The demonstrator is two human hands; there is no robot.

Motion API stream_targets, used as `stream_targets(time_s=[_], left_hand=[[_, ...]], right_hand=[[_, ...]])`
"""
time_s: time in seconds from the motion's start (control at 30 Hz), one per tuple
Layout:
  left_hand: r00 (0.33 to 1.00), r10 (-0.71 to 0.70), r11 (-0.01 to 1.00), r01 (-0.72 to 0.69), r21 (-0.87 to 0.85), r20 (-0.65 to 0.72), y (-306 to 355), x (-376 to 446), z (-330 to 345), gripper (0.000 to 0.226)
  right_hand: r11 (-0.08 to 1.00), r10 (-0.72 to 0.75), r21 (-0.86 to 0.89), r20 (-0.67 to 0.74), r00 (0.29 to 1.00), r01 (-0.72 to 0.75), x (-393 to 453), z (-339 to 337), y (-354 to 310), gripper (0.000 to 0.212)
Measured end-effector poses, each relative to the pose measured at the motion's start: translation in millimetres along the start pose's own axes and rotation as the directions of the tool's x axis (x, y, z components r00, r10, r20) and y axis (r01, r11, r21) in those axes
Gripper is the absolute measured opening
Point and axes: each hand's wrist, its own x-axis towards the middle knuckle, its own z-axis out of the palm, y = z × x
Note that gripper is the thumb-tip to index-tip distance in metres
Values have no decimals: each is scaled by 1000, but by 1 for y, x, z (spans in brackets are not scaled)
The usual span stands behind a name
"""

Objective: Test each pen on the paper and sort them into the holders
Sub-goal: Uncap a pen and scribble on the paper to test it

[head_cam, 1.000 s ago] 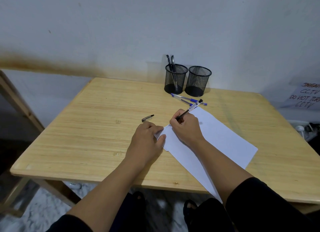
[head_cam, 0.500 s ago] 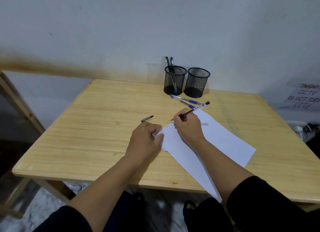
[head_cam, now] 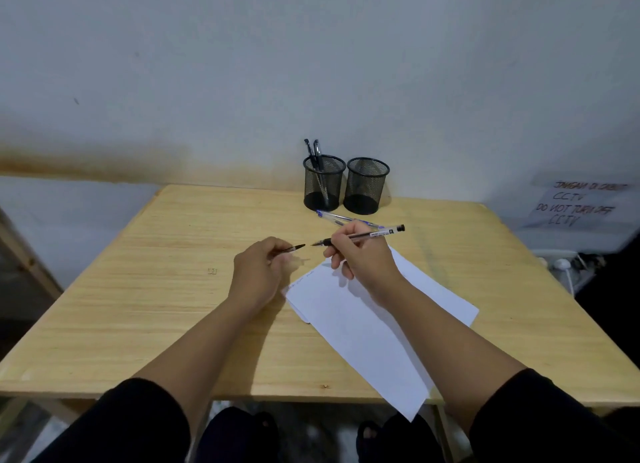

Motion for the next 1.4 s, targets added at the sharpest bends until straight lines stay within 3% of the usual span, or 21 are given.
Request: stream_targets(time_s=[0.3, 0.7, 0.93, 1.1, 1.27, 1.4], left_hand=[[996, 72, 985, -63, -159, 55, 27, -7, -9, 15], [987, 153, 962, -137, -236, 48, 52, -19, -14, 25], [979, 170, 980, -156, -122, 114, 53, -22, -25, 19], [980, 197, 980, -196, -37, 30, 55, -10, -35, 18], [964, 266, 964, -266, 28, 7, 59, 4, -45, 19], [934, 352, 931, -355, 86, 55, 63, 18, -44, 20]], right_hand=[[998, -54, 34, 23, 998, 53, -3, -1, -20, 14], [983, -161, 96, 63, 985, 154, -17, -4, -31, 25], [983, -155, -85, 81, 985, 162, -29, 0, -33, 14], [990, -143, 13, 23, 989, 143, -32, -5, -43, 7], [997, -45, 66, 151, 988, 35, -27, -19, -47, 13], [998, 56, -35, 238, 970, -48, -15, -27, -51, 24]])
